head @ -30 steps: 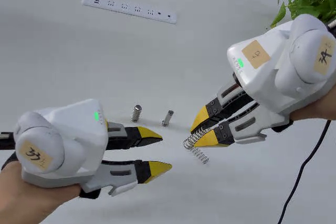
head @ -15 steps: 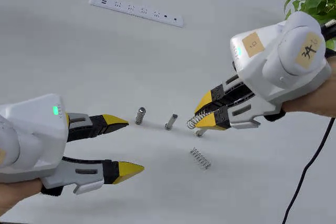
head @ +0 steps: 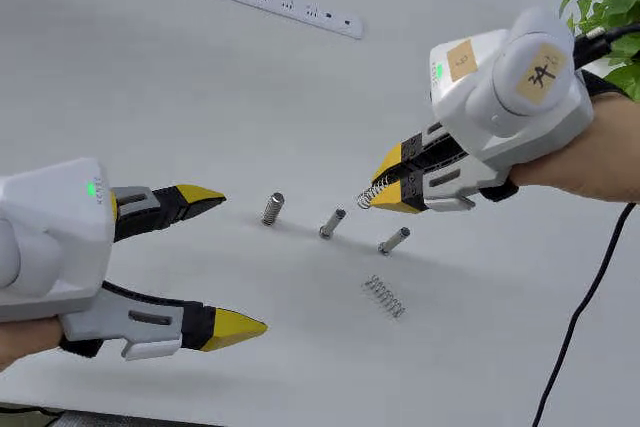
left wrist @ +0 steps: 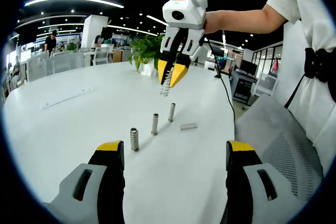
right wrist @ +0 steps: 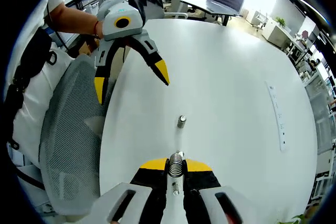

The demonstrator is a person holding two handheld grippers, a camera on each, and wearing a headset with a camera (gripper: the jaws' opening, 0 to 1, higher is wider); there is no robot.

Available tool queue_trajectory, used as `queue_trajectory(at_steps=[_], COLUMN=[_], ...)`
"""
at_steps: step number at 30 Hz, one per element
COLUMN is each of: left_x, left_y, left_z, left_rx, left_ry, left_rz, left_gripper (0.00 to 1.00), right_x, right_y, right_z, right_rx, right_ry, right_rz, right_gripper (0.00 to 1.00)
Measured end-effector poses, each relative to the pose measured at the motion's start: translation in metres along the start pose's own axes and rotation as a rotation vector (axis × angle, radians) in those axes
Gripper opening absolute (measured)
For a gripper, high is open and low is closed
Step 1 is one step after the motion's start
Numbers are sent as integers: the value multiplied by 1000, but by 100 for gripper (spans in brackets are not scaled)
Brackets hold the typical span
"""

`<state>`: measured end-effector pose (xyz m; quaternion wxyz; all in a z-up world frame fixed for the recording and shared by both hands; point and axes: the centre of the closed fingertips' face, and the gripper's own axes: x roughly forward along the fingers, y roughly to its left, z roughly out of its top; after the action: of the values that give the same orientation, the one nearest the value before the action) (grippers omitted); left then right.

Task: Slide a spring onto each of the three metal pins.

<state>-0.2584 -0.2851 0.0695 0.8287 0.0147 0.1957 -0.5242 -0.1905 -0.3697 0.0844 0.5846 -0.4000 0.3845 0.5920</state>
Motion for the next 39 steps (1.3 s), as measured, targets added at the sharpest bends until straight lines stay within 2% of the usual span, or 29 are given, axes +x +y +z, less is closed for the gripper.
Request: queue_trajectory(at_steps=[9, 12, 21, 39], left_x=[5, 7, 8, 7], left_y=[4, 7, 8, 7], left_z=[1, -2, -4, -4], left_rx=[-27, -39, -49, -56], left_ry=[-39, -35, -48, -60], left_rz=[-7, 0, 4, 5], left_gripper=[90, 94, 96, 96], right_x=[19, 25, 37, 44], right_y=[-9, -9, -8, -6], right_z=[-3, -4, -6, -10], right_rx=[1, 6, 13, 17], right_ry=[26, 30, 50, 74], right_rz=[17, 25, 49, 71], right_gripper=[7, 7, 7, 7])
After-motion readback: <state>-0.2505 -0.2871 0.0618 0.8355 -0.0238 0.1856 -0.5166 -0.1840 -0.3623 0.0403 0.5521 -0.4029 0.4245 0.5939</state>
